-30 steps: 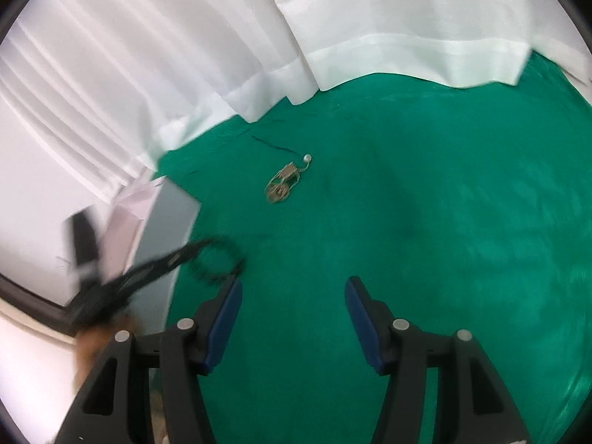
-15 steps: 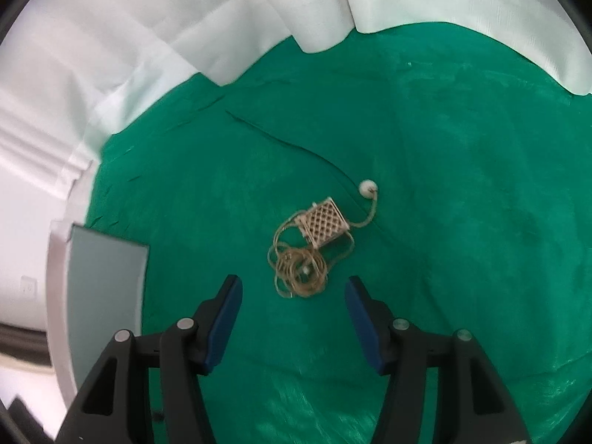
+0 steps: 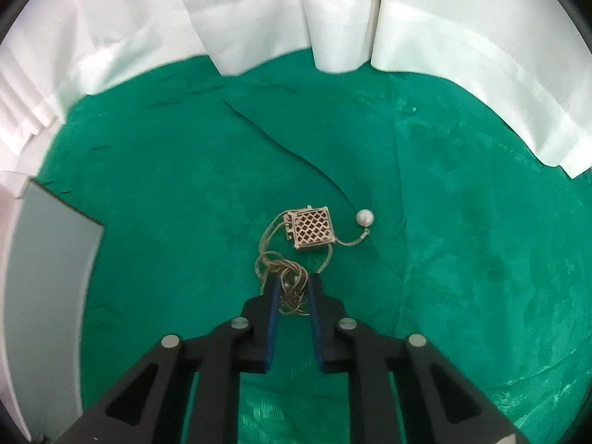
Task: Organize jewelry
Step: 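Carry the black bracelet and silver pendant into the white box and open both tools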
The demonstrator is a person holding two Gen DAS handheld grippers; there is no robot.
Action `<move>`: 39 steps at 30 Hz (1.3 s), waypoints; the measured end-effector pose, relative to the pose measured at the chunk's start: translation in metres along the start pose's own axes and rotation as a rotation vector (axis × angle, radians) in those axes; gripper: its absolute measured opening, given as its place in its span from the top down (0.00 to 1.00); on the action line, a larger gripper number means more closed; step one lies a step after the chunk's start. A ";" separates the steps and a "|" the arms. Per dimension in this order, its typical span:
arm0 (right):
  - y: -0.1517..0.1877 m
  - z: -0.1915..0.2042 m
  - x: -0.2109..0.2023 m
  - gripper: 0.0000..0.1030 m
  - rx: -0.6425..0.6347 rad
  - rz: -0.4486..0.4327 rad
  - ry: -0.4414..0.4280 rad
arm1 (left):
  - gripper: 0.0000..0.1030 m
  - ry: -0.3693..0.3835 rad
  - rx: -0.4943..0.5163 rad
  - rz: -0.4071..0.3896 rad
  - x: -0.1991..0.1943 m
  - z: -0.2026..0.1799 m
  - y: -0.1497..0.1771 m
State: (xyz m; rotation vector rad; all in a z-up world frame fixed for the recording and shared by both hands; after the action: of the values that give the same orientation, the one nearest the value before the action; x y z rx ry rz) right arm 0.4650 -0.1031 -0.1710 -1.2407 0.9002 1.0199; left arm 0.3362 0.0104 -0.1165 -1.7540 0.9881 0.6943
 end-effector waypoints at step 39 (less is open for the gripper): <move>0.110 0.223 -0.271 0.85 -0.439 -0.130 -0.578 | 0.90 0.030 -0.034 -0.294 -0.315 0.076 0.007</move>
State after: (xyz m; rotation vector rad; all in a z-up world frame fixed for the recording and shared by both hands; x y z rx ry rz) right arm 0.2766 0.0905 0.0787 -1.2362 0.1471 1.4166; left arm 0.1691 0.1765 0.1058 -1.8949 0.7198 0.5004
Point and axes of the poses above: each gripper's, at about its wrist camera, not at the fingertips, and x roughly the way its jaws point, z to its left, y to its underside, the point moved 10 cm from there along x, roughly the way its jaws point, and after that the axes turned 10 degrees about x, right-handed, at the moved point
